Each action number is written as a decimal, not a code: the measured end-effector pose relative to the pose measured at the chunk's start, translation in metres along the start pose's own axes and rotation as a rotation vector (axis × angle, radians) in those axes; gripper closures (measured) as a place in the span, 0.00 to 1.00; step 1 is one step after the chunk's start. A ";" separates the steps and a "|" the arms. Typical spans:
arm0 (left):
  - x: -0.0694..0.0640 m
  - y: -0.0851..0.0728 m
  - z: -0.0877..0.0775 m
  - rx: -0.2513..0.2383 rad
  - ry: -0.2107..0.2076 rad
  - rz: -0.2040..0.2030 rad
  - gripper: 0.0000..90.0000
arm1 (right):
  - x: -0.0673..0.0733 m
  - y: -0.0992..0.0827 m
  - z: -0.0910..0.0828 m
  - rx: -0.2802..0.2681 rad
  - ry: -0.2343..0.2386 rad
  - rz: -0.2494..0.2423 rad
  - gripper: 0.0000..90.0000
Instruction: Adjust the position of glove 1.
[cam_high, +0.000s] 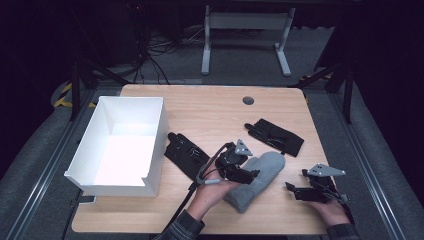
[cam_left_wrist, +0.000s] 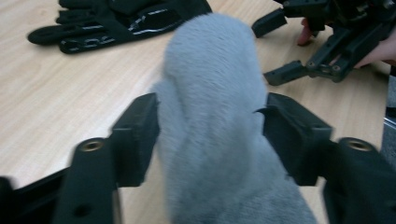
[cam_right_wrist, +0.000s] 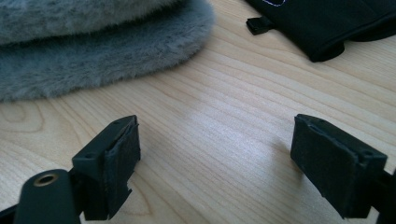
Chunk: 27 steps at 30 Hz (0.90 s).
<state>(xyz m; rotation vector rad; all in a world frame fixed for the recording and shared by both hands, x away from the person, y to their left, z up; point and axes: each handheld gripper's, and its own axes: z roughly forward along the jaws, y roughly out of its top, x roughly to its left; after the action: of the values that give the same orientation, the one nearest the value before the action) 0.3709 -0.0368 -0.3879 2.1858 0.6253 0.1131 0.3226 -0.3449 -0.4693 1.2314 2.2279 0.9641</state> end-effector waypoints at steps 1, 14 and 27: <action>0.005 0.001 0.001 0.006 -0.002 -0.008 0.33 | 0.000 0.000 0.000 0.000 0.000 0.000 0.18; 0.018 -0.003 0.036 0.076 -0.069 -0.035 0.19 | 0.001 0.000 0.000 0.000 -0.004 0.003 0.18; 0.010 -0.015 0.064 0.176 -0.059 -0.037 0.16 | 0.001 0.000 0.000 0.000 -0.003 0.002 0.18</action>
<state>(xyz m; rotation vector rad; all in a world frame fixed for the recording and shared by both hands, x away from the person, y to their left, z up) 0.3919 -0.0693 -0.4416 2.3361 0.6641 -0.0268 0.3226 -0.3442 -0.4694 1.2341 2.2246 0.9621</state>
